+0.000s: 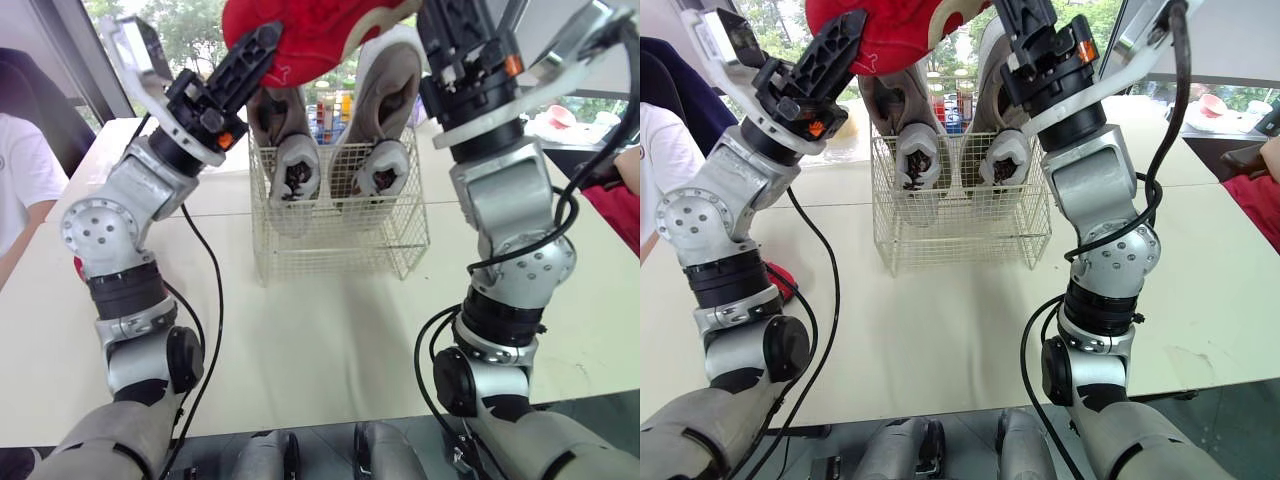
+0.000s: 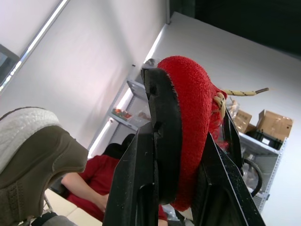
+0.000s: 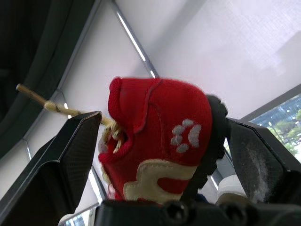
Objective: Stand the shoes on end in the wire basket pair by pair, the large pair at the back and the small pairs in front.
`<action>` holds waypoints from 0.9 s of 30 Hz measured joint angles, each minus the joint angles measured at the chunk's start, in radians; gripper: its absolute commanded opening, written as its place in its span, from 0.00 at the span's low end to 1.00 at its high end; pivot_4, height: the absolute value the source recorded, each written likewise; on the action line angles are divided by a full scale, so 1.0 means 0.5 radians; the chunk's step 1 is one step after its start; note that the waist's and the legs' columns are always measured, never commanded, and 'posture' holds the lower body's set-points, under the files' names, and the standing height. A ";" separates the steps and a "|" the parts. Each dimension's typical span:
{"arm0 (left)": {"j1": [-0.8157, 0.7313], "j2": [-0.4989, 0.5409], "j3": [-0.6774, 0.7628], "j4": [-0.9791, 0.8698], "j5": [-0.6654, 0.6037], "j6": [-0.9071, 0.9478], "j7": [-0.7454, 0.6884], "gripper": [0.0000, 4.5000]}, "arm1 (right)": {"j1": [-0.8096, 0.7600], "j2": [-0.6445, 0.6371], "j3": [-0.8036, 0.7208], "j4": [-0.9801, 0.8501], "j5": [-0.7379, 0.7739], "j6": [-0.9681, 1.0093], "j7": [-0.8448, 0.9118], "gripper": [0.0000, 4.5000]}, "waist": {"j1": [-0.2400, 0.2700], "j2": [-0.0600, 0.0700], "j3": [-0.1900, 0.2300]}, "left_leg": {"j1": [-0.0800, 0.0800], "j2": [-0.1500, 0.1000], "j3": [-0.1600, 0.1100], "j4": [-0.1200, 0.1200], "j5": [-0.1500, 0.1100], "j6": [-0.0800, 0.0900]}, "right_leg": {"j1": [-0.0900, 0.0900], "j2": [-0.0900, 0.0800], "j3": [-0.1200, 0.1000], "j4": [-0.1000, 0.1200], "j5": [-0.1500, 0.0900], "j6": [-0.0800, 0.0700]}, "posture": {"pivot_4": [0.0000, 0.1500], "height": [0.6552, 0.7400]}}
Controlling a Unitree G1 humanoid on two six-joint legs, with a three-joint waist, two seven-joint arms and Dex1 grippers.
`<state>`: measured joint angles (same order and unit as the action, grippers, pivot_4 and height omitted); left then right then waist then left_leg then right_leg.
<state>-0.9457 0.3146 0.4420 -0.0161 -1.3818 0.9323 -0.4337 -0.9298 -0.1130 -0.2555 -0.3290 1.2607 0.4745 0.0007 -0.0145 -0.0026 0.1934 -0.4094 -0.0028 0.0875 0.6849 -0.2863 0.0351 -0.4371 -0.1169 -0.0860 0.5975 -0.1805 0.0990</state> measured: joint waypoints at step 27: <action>0.012 0.070 -0.073 -0.036 -0.123 -0.053 0.056 0.05 | 0.064 -0.003 0.031 0.008 0.043 -0.017 0.033 1.00 | 0.001 0.000 0.000 | 0.000 0.000 0.000 0.000 -0.001 0.001 | 0.000 0.000 0.000 -0.001 0.000 0.000 | 1.00 1.00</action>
<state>-0.9399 0.3498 0.4054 -0.0340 -1.4434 0.9060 -0.4056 -0.8976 -0.1144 -0.2401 -0.3252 1.2822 0.4662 0.0170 -0.0139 -0.0025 0.1934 -0.4094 -0.0027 0.0876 0.6848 -0.2866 0.0356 -0.4369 -0.1170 -0.0860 0.5972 -0.1806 0.0991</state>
